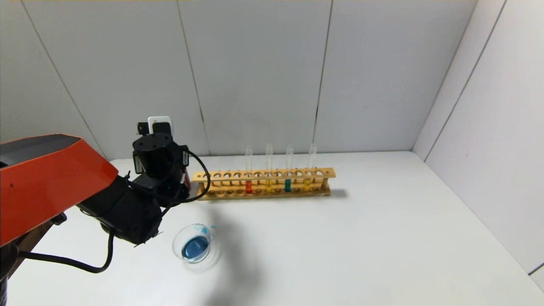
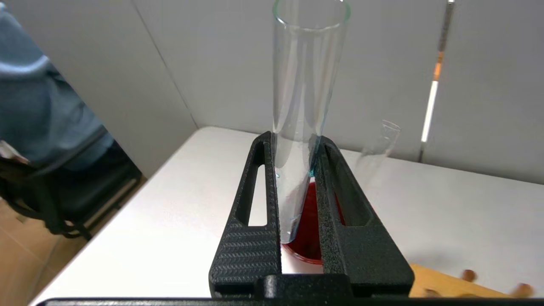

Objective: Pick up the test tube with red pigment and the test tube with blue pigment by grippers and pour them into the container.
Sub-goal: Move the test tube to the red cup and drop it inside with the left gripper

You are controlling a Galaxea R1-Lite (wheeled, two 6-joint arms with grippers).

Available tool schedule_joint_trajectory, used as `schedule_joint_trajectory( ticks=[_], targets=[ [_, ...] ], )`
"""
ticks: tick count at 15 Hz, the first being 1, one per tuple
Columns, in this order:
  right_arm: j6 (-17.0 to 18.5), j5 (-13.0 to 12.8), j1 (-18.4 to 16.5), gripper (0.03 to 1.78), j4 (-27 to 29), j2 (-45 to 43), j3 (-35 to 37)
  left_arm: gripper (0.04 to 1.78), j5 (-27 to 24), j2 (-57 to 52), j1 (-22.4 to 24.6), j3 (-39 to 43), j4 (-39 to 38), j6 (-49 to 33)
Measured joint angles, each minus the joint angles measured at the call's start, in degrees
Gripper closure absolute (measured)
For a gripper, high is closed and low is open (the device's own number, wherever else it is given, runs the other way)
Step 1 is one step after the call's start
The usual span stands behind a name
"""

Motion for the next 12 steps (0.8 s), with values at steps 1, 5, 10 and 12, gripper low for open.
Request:
schedule_joint_trajectory(
  ticks=[1,5,10,12],
  targets=[
    [0.0,0.02,0.0,0.06,0.0,0.0,0.0,1.52,-0.11,0.1,-0.02,-0.49,1.1,-1.11],
    [0.0,0.02,-0.02,0.06,0.0,0.0,0.0,1.52,-1.26,0.24,-0.02,-0.96,2.15,-1.77],
    [0.0,0.02,-0.07,0.06,0.0,0.0,0.0,1.52,-1.18,-0.26,-0.06,-0.99,3.78,-1.77],
    [0.0,0.02,-0.1,0.06,0.02,0.0,0.0,1.52,-1.18,-0.63,-0.17,-0.4,3.56,-2.28]
  ],
)
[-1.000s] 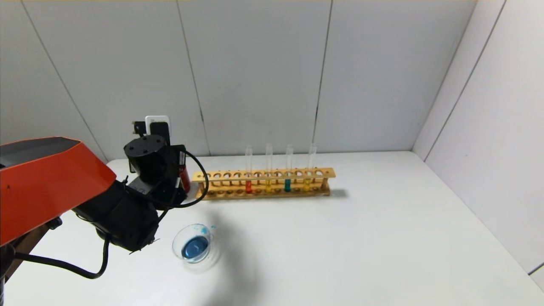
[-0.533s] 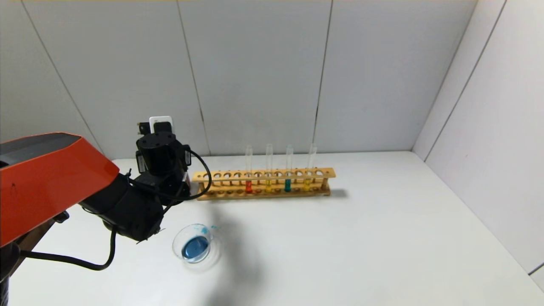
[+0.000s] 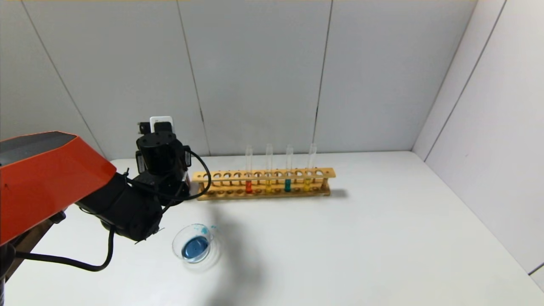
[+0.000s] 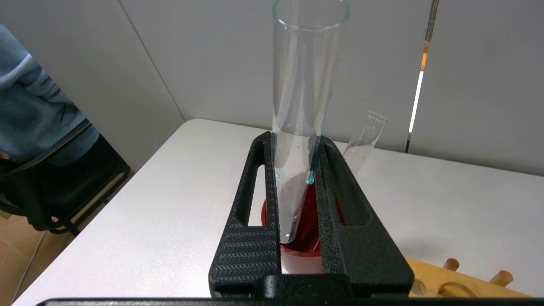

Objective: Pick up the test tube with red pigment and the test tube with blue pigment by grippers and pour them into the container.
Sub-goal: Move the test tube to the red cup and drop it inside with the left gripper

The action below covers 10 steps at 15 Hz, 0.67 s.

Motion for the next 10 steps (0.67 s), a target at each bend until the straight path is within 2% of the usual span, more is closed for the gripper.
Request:
schedule_joint_trajectory(
  ticks=[10],
  targets=[
    [0.0,-0.02,0.0,0.06,-0.02,0.0,0.0,1.52,0.17,-1.6,-1.51,2.72,-0.48,-1.3]
  ],
)
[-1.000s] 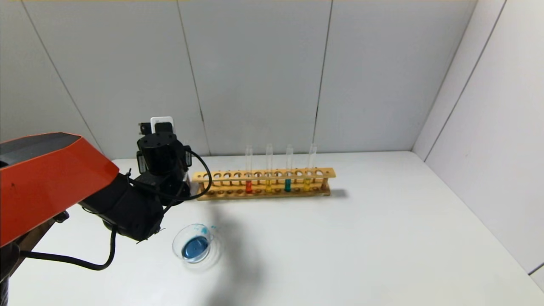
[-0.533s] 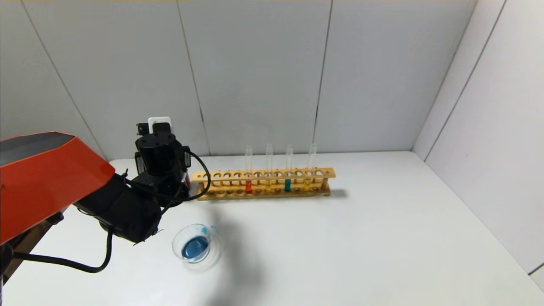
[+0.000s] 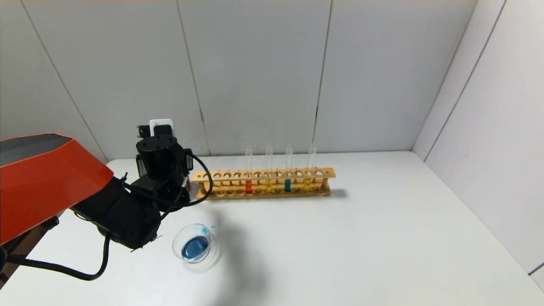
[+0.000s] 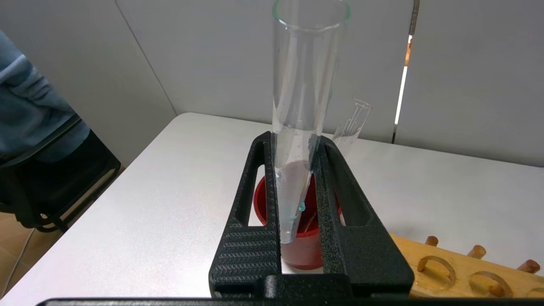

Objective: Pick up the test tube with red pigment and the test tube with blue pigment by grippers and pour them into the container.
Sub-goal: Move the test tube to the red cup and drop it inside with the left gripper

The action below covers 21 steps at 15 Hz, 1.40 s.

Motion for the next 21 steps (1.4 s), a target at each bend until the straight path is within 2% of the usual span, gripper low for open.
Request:
schedule_joint_trajectory(
  ticks=[5,13,21],
  targets=[
    [0.0,0.0,0.0,0.06,0.0,0.0,0.0,1.52,-0.17,0.29,0.68,-1.21,0.37,-1.68],
    [0.02,0.0,0.0,0.06,0.0,0.0,0.0,1.52,-1.6,3.02,4.3,-5.4,1.52,-2.95],
    [0.02,0.02,-0.02,0.06,0.0,0.0,0.0,1.52,-1.6,5.56,4.41,-8.2,3.34,-6.5]
  ],
)
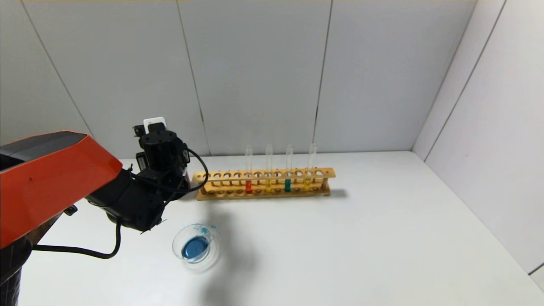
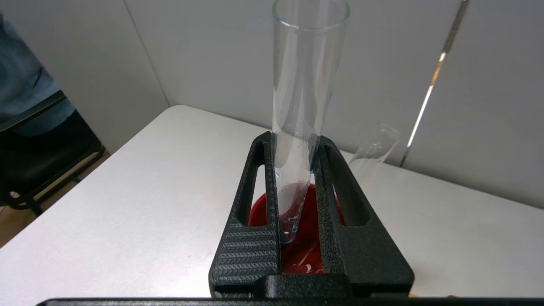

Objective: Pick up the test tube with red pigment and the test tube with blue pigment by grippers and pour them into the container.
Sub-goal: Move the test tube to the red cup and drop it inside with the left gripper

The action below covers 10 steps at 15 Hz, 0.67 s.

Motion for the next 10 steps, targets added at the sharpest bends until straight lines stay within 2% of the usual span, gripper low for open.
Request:
schedule_joint_trajectory(
  ticks=[10],
  targets=[
    [-0.02,-0.02,0.0,0.06,0.0,0.0,0.0,1.52,-0.11,1.73,0.55,-2.33,3.85,-0.94]
  ],
)
